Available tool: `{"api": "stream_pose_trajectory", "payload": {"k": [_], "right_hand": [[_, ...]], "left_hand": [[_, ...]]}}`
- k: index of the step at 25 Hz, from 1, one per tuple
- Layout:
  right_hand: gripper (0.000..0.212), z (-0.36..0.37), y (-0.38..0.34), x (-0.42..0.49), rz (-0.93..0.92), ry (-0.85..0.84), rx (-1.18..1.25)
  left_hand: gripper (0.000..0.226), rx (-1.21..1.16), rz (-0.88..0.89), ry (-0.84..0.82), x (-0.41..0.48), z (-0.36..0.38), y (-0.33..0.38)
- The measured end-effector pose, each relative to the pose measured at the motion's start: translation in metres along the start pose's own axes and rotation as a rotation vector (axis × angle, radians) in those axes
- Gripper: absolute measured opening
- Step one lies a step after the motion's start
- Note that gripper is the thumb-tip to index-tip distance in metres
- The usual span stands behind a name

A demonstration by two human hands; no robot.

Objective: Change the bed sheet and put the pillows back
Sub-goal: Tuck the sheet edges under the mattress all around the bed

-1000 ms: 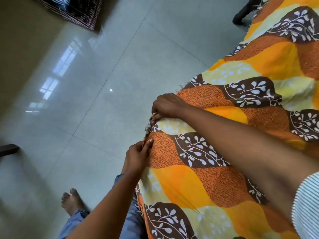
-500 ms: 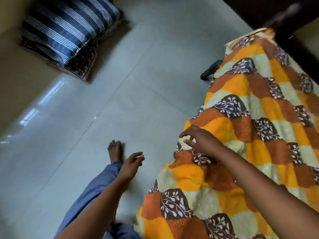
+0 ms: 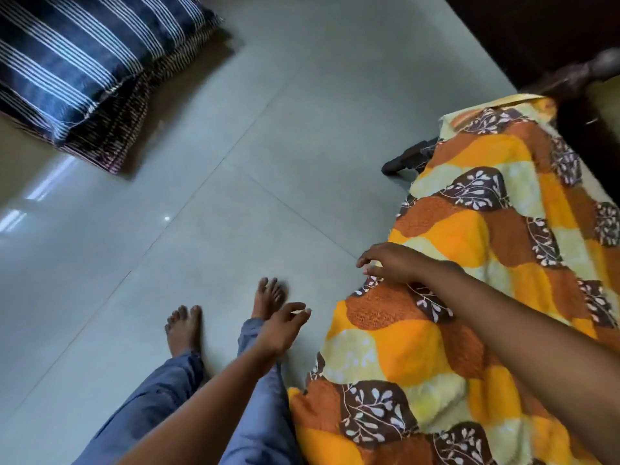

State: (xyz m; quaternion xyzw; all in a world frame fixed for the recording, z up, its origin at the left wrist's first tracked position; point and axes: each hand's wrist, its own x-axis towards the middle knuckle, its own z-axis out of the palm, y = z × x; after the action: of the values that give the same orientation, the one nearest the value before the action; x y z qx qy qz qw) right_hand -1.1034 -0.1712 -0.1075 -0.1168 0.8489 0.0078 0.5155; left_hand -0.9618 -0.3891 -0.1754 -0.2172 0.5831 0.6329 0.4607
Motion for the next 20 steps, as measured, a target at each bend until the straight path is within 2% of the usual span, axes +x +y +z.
{"api": "stream_pose_trajectory", "payload": {"k": [2, 5, 7, 8, 9, 11, 13, 15, 18, 20], "right_hand": [[0.044, -0.004, 0.022, 0.042, 0.005, -0.150, -0.218], [0.064, -0.009, 0.058, 0.094, 0.060, -0.390, -0.519], [0.070, -0.017, 0.073, 0.111, 0.085, -0.528, -0.544], [0.066, -0.020, 0.077, 0.115, 0.046, -0.532, -0.500], [0.059, -0.024, 0.082, 0.119, -0.021, -0.472, -0.425], [0.049, -0.038, 0.086, 0.122, -0.134, -0.282, -0.287], [0.052, -0.054, 0.079, 0.126, -0.164, -0.116, -0.214], [0.050, -0.068, 0.064, 0.137, -0.197, 0.016, -0.208], [0.048, -0.075, 0.036, 0.154, -0.305, 0.127, -0.237], [0.050, -0.069, 0.027, 0.159, -0.331, 0.138, -0.261]], "left_hand": [[0.040, 0.088, -0.055, -0.035, 0.033, 0.020, 0.008], [0.052, 0.063, -0.183, -0.051, 0.082, 0.051, 0.010], [0.061, -0.027, -0.261, -0.058, 0.103, 0.072, 0.011], [0.069, -0.072, -0.294, -0.071, 0.107, 0.081, 0.010], [0.075, -0.108, -0.320, -0.096, 0.108, 0.090, 0.013], [0.071, -0.116, -0.300, -0.076, 0.112, 0.103, 0.023], [0.054, -0.100, -0.223, 0.050, 0.114, 0.106, 0.040], [0.036, -0.071, -0.099, 0.253, 0.116, 0.095, 0.057], [0.028, -0.111, 0.020, 0.459, 0.109, 0.067, 0.072], [0.022, -0.163, -0.041, 0.457, 0.100, 0.055, 0.075]]}}
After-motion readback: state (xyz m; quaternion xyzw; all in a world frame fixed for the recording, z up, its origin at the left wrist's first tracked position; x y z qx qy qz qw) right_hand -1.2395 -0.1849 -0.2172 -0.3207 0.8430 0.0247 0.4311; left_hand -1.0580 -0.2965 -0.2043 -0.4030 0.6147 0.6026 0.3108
